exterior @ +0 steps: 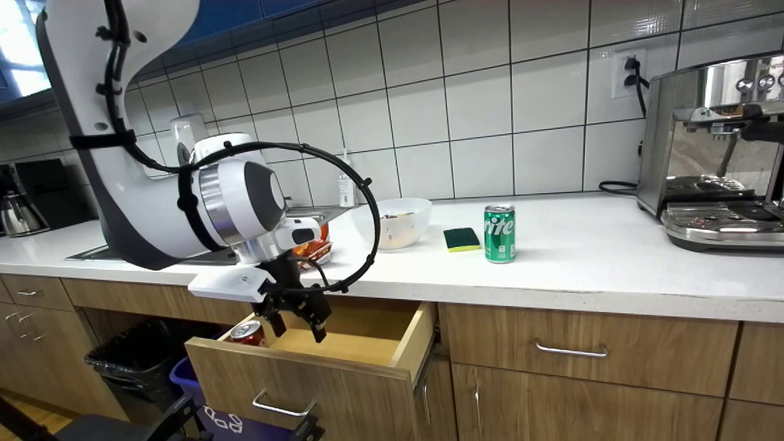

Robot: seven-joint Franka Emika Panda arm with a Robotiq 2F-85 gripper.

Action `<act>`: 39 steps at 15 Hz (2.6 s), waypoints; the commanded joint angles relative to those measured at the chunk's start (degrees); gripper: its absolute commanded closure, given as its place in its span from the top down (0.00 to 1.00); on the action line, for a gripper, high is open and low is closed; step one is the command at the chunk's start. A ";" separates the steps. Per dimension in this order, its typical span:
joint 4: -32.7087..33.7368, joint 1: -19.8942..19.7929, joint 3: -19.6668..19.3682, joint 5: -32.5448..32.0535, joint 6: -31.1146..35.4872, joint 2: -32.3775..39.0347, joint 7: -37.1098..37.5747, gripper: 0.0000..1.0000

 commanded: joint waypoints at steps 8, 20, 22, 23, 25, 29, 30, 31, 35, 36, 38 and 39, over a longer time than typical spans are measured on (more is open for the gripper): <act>-0.93 -4.70 7.99 2.00 -2.09 -9.36 -1.62 1.00; 6.40 -2.33 8.40 5.94 -3.77 -12.12 -10.01 1.00; 8.36 -2.13 8.49 6.45 -3.21 -11.28 -12.08 1.00; 9.26 -2.06 8.57 6.80 -3.09 -10.89 -12.93 1.00; 10.98 -2.05 8.85 7.90 -2.33 -9.91 -15.06 1.00; 13.96 -2.27 10.43 12.36 -1.07 -7.46 -20.30 1.00; 14.69 -2.44 11.17 13.80 -0.96 -6.61 -21.93 1.00; 15.41 -2.62 11.79 14.85 -1.09 -6.01 -23.27 1.00; 18.46 1.34 10.66 24.91 -1.87 -3.24 -32.44 1.00; 19.48 1.54 10.97 27.32 -2.61 -2.49 -34.99 1.00; 21.52 -2.45 14.93 28.02 -3.89 -1.18 -37.30 1.00; 22.39 -3.15 15.67 28.62 -4.28 -0.54 -38.62 1.00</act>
